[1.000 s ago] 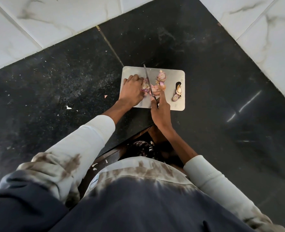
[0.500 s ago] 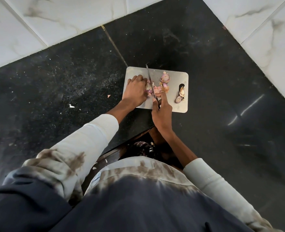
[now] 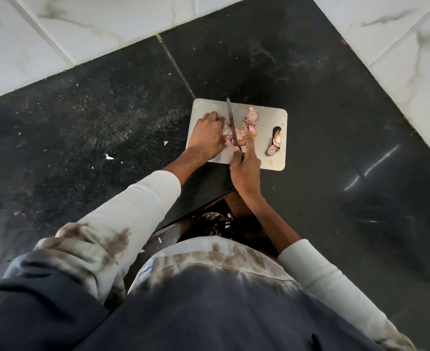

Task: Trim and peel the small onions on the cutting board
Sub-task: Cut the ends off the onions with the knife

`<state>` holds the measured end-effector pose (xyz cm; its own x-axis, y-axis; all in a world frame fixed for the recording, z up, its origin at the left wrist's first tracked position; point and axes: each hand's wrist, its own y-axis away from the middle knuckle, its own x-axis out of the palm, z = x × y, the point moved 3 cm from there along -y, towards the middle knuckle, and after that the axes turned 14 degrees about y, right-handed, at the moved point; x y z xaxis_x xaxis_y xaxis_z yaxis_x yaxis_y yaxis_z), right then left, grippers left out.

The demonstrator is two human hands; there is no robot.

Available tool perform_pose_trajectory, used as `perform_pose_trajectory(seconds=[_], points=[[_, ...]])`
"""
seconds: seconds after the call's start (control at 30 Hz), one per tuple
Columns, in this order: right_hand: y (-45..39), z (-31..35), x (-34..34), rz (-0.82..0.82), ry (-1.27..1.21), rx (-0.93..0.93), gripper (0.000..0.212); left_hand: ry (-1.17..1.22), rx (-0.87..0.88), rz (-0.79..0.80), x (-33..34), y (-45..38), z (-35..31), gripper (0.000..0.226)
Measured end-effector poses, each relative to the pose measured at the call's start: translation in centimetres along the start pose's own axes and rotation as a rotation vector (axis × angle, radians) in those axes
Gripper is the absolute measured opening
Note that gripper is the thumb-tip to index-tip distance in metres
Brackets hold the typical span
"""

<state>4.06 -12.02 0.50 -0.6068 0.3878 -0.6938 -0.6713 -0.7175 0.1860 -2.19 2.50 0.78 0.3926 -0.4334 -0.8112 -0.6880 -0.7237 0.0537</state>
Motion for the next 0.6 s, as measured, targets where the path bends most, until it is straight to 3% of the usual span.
perform_pose_trajectory(seconds=[0.3,0.6], points=[[-0.7,1.0,-0.9,0.048,0.176,-0.057,0.053,0.021,0.015,0.028,0.5,-0.1,0.0,0.059],[-1.9,1.7,0.5,0.005,0.127,-0.079,0.038,0.016,0.014,0.047,0.5,-0.6,0.0,0.056]])
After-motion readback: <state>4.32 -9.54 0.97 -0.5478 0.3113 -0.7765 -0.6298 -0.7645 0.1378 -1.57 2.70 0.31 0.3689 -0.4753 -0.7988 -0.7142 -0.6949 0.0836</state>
